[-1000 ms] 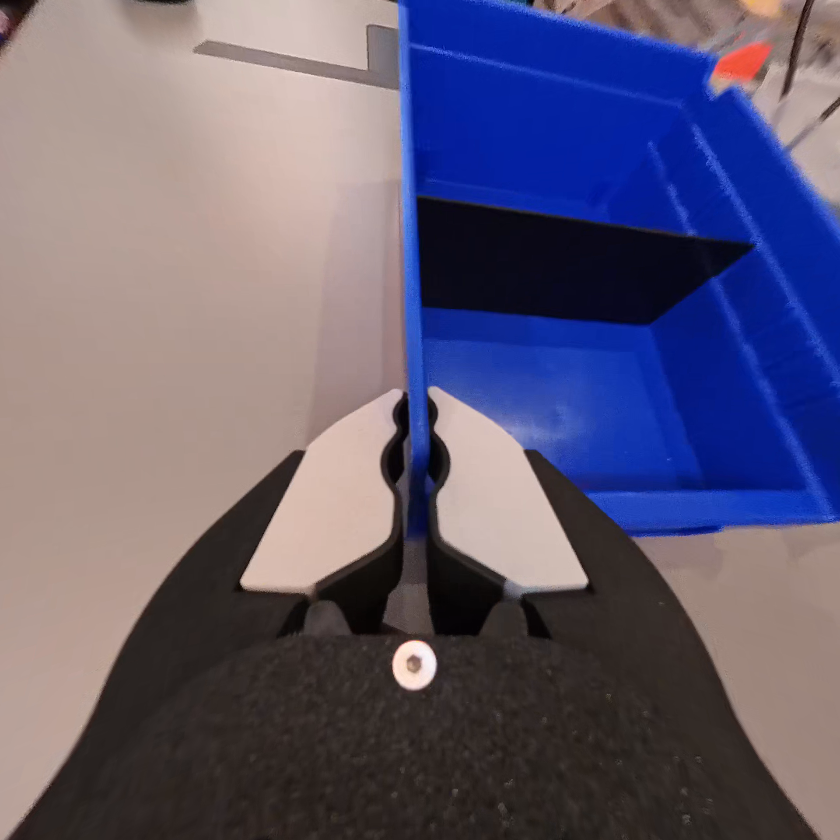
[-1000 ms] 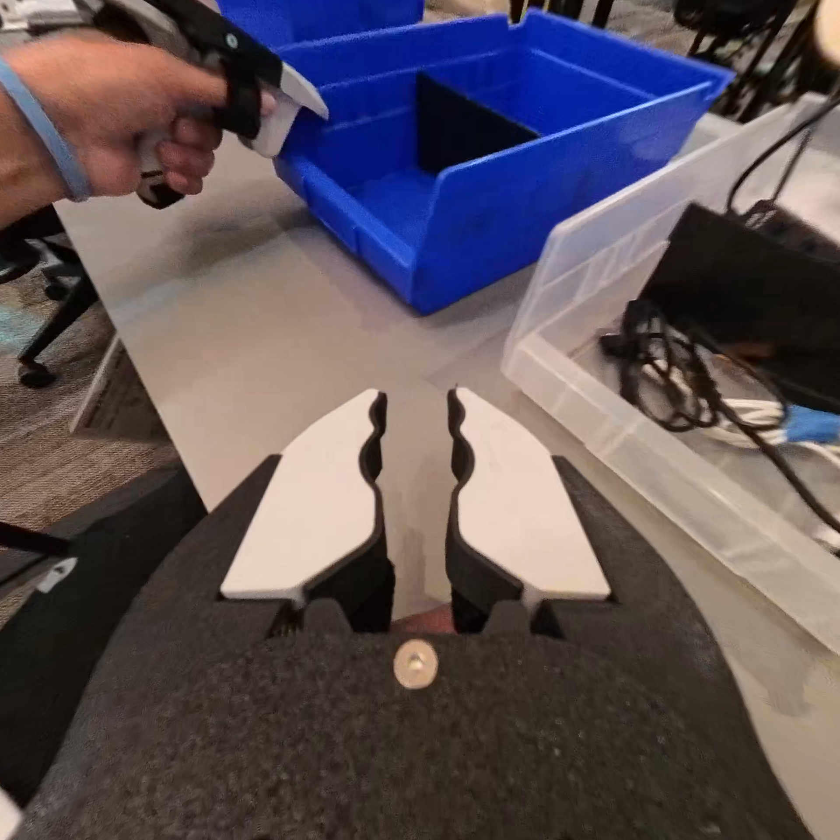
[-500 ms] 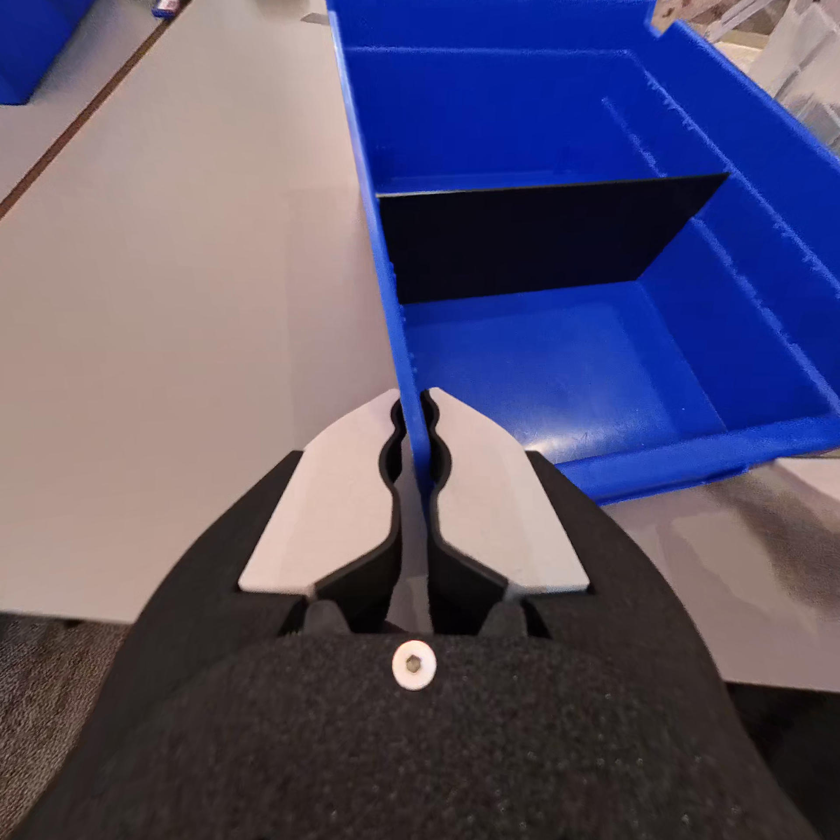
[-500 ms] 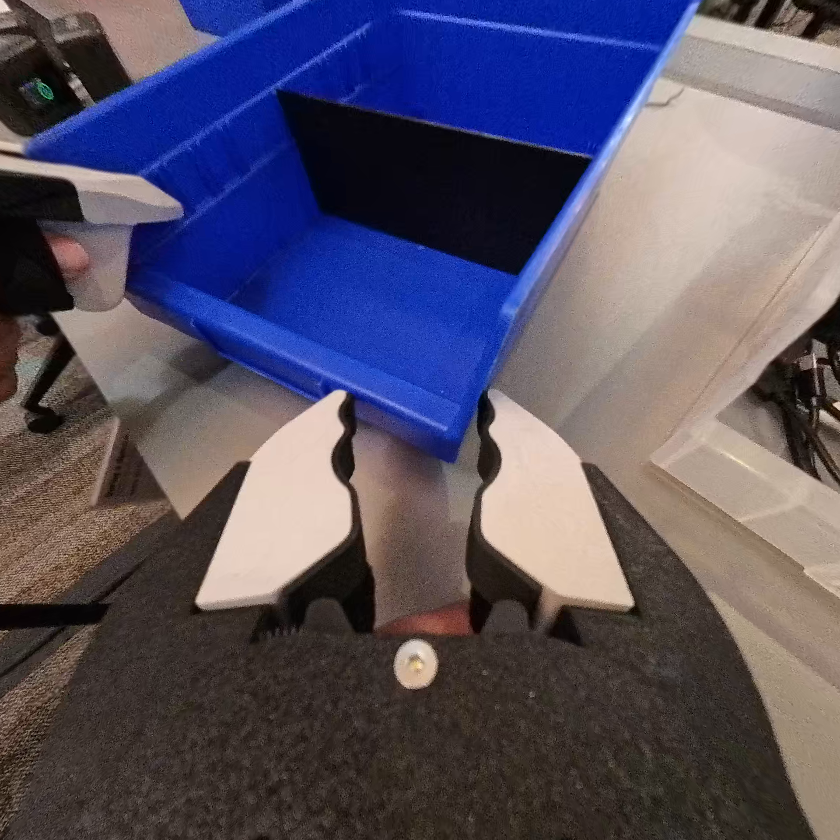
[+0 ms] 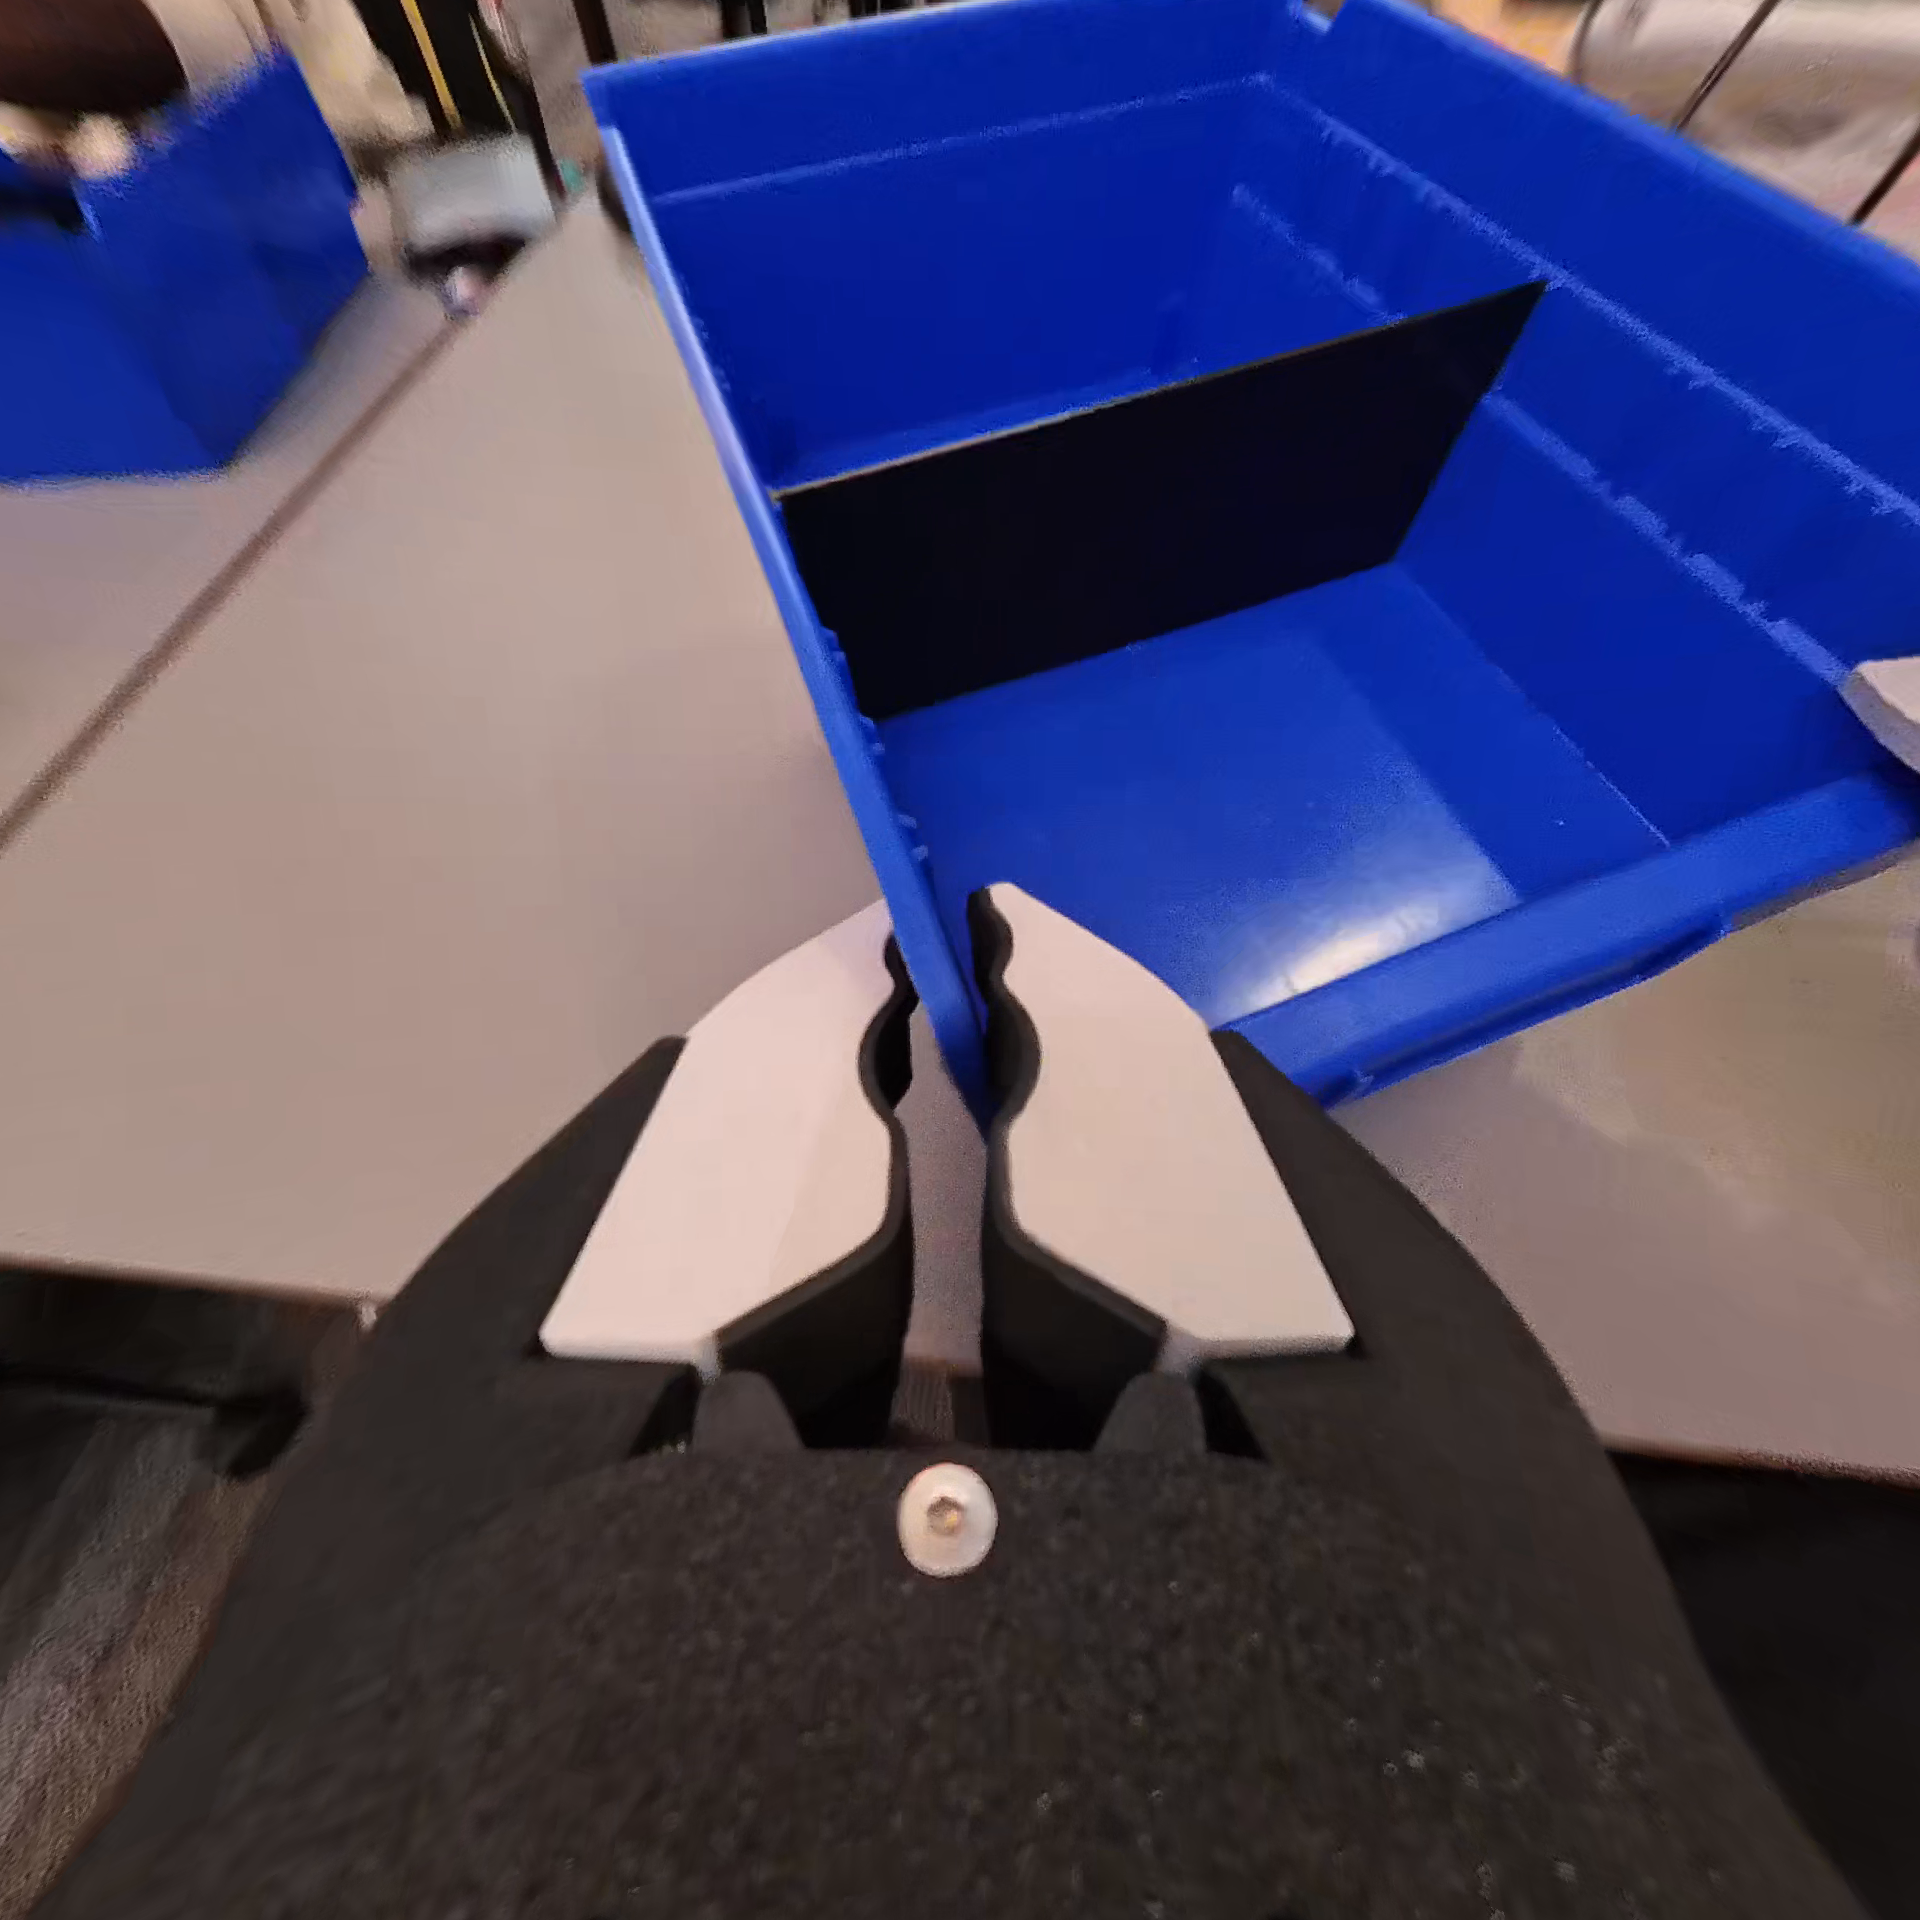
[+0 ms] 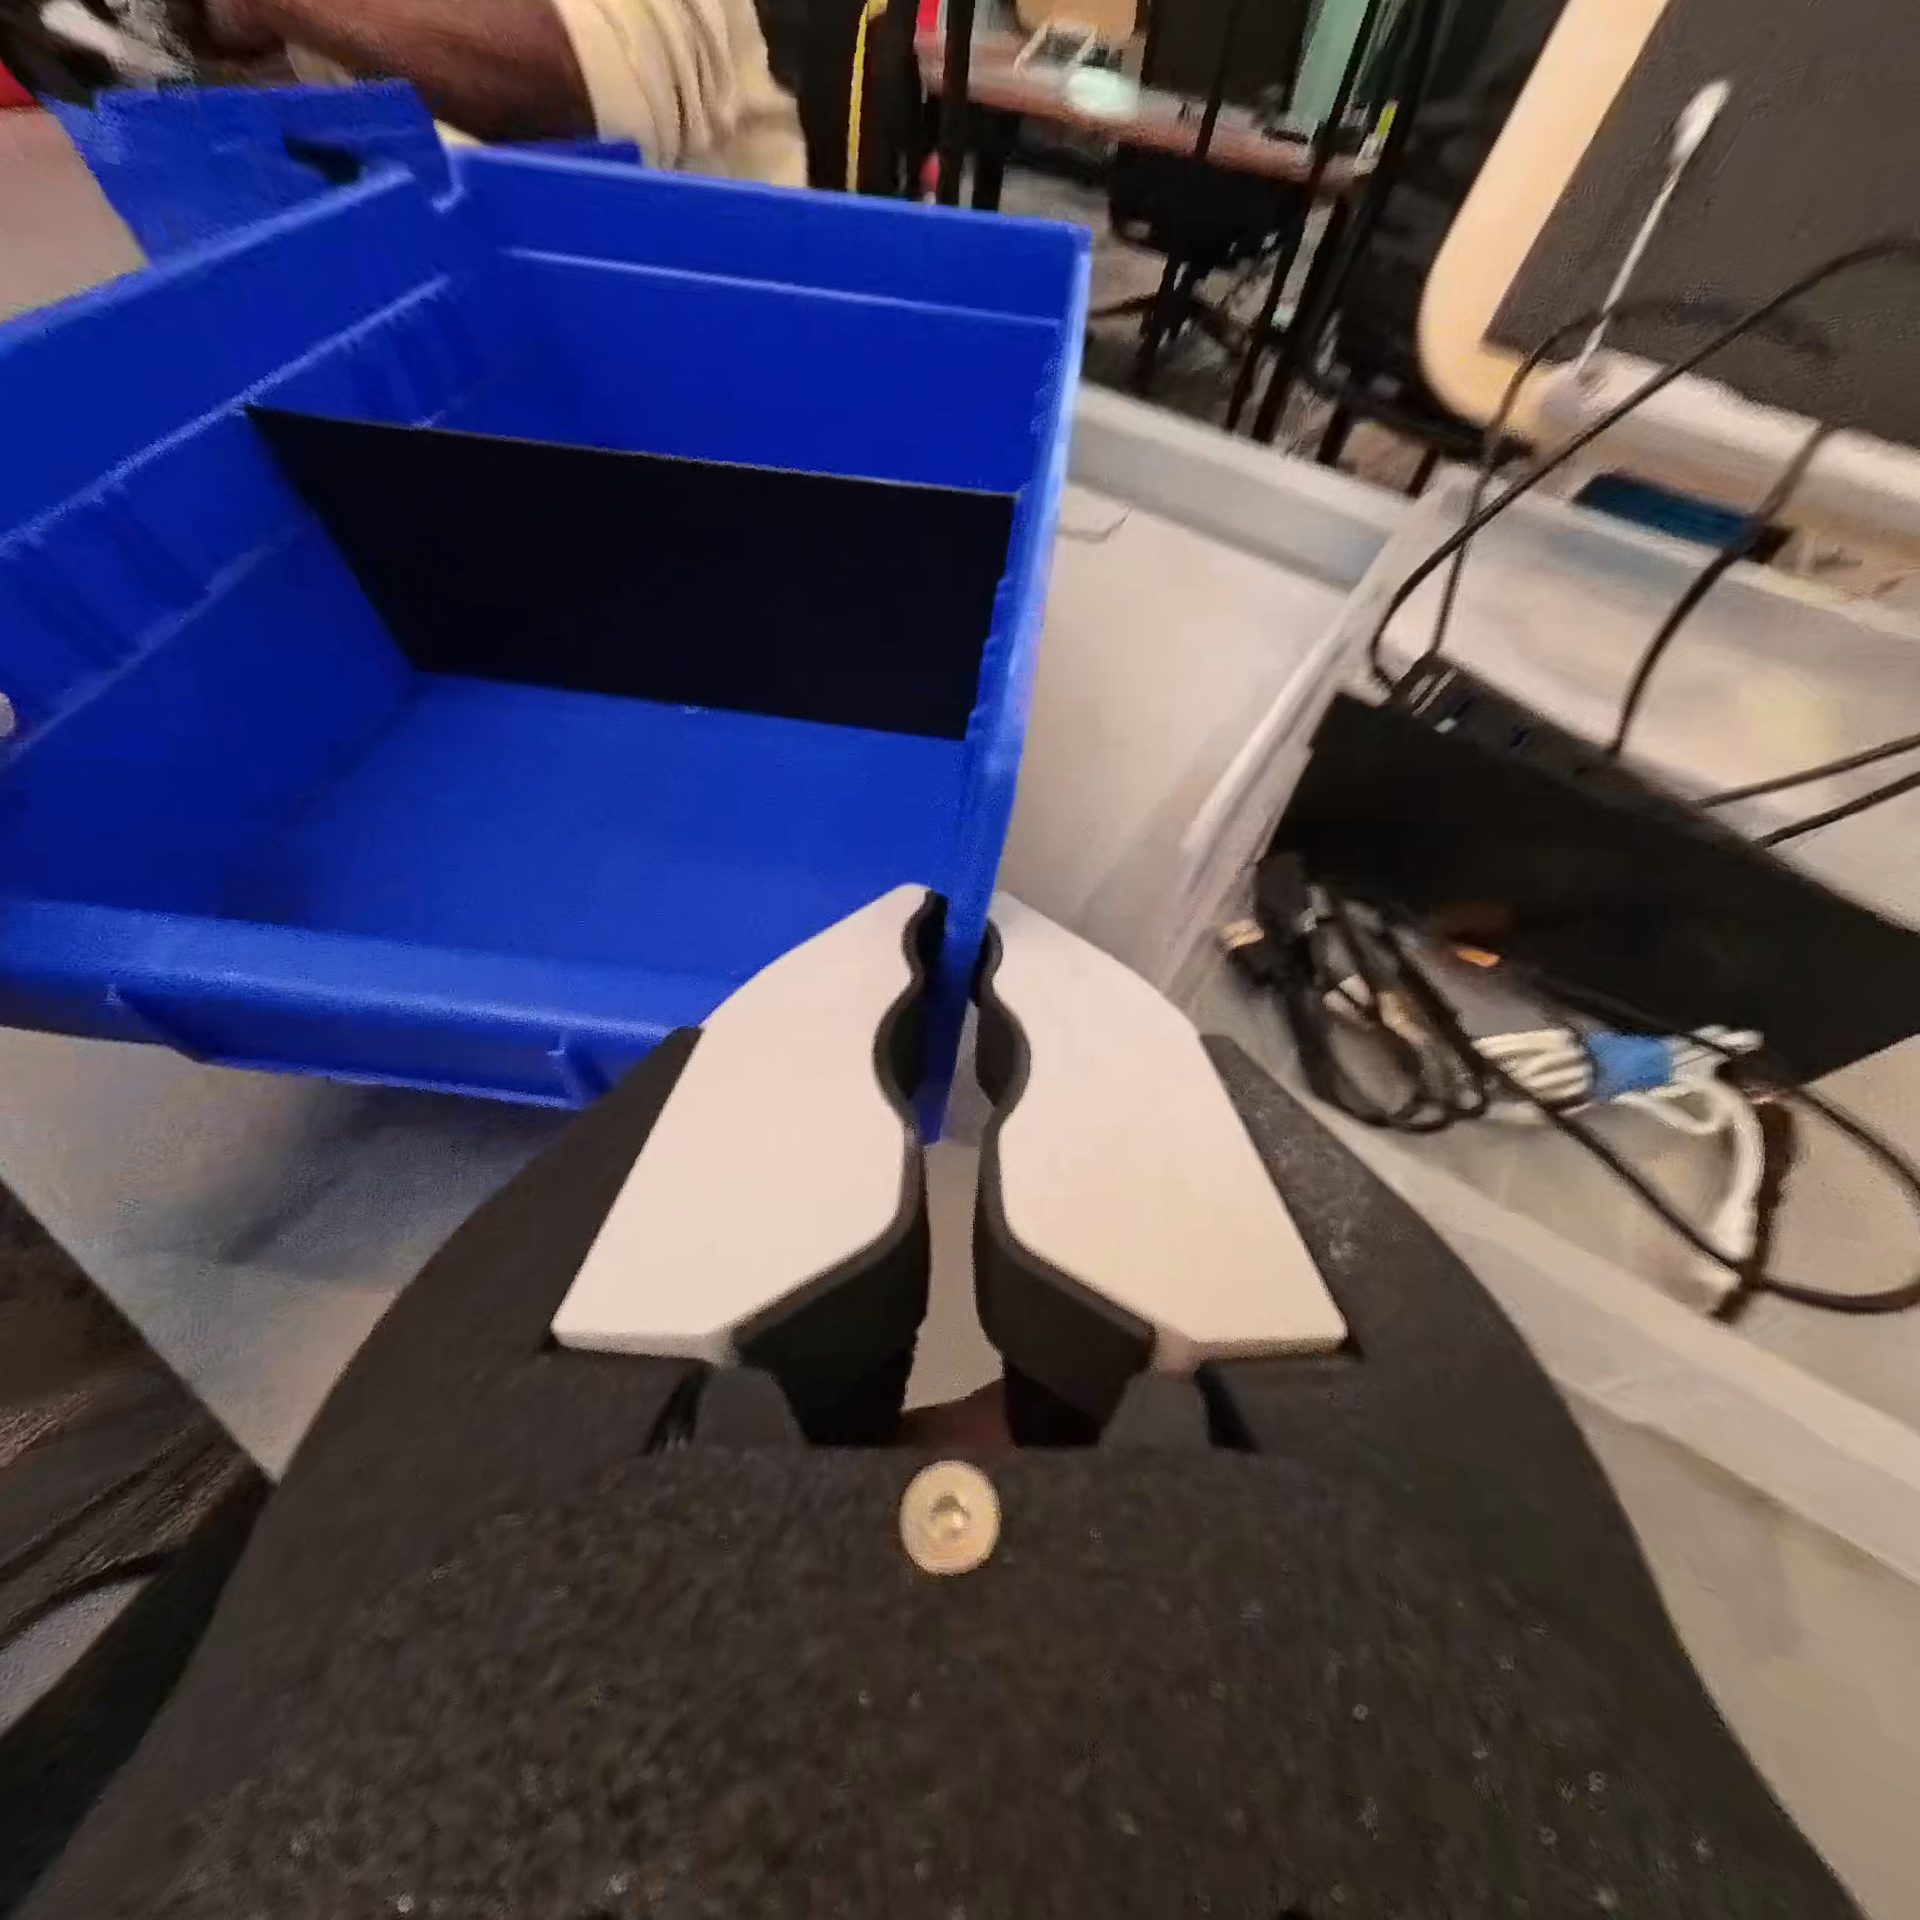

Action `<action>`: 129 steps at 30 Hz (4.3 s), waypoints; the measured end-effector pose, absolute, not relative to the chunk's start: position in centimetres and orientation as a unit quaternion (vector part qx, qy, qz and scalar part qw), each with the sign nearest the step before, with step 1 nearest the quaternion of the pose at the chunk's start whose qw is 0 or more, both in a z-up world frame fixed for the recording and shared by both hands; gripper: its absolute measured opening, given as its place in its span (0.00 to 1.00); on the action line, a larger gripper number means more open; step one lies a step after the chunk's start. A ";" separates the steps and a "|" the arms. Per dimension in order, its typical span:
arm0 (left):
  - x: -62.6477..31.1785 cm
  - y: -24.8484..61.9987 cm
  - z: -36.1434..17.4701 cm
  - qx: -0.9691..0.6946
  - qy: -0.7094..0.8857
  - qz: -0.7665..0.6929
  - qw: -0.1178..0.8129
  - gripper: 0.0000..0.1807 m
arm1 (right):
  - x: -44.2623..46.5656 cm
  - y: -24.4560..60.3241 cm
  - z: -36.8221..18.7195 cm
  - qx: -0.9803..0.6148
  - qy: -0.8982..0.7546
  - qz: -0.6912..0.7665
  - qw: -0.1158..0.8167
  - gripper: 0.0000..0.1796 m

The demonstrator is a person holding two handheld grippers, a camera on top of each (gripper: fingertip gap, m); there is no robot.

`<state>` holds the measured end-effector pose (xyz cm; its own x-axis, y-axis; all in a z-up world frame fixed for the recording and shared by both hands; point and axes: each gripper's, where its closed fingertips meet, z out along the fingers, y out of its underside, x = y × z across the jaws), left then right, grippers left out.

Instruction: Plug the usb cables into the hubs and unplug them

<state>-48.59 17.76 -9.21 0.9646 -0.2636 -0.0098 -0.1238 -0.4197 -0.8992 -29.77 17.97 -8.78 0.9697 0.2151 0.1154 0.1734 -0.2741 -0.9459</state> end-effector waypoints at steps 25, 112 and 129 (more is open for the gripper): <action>6.3 16.4 -11.6 -0.818 0.328 -0.198 0.429 0.04 | 23.2 7.1 -9.5 -0.784 0.243 -0.130 0.556 0.02; -50.1 35.9 -13.1 -0.831 0.126 -0.165 0.516 0.02 | -26.4 19.8 -12.8 -0.840 -0.216 -0.006 0.498 0.24; -46.7 28.3 -6.7 -0.797 0.083 -0.042 0.597 0.12 | 20.9 8.9 -11.9 -0.830 0.140 -0.091 0.532 0.34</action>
